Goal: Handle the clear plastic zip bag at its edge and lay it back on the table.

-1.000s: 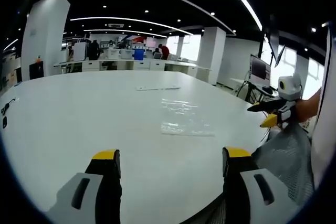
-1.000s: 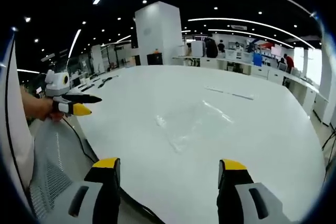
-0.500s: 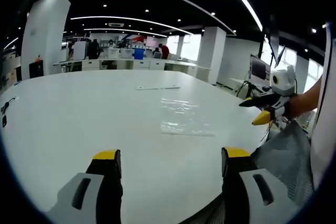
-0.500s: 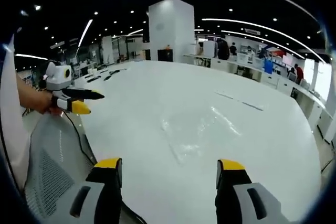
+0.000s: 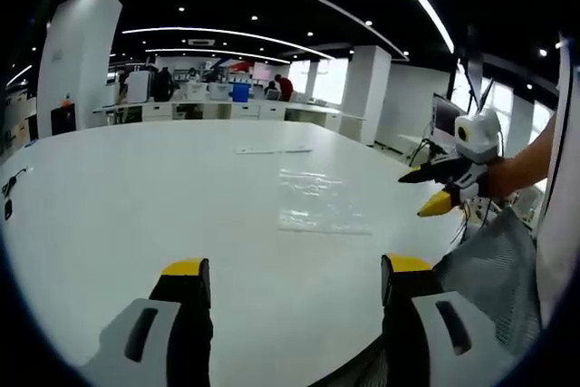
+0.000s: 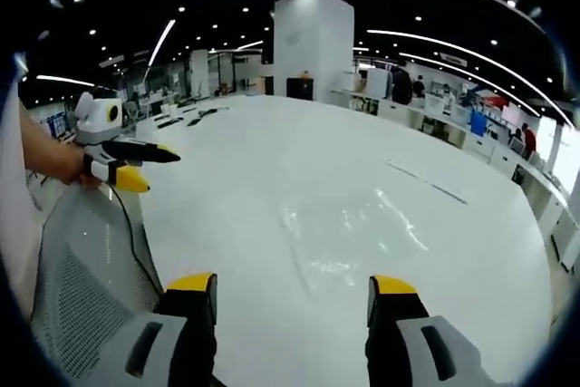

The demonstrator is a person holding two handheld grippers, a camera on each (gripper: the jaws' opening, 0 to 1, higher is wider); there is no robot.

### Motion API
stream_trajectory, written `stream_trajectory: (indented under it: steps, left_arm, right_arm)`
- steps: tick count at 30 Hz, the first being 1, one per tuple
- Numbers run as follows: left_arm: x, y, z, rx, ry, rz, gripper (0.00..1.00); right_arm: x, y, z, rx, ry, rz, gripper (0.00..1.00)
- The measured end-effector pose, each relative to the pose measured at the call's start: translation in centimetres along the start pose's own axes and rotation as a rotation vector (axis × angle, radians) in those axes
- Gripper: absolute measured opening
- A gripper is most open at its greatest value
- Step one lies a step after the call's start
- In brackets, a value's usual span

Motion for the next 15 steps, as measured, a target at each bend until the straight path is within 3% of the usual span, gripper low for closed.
stream_trajectory:
  steps: [15]
  left_arm:
    - [0.1, 0.1, 0.1, 0.001, 0.001, -0.007, 0.75]
  right_arm:
    - [-2.8, -0.8, -0.2, 0.099, 0.060, -0.011, 0.55]
Point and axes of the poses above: the point that each gripper's makers call its tool centre point, and the gripper's own axes: x roughly backward along the fingers, y roughly to its left, z roughly out of its underside, the point moved 10 cm from there along x, roughly backward along the fingers, and after that the axes turned 5 degrees about z, right-handed, at the moved point
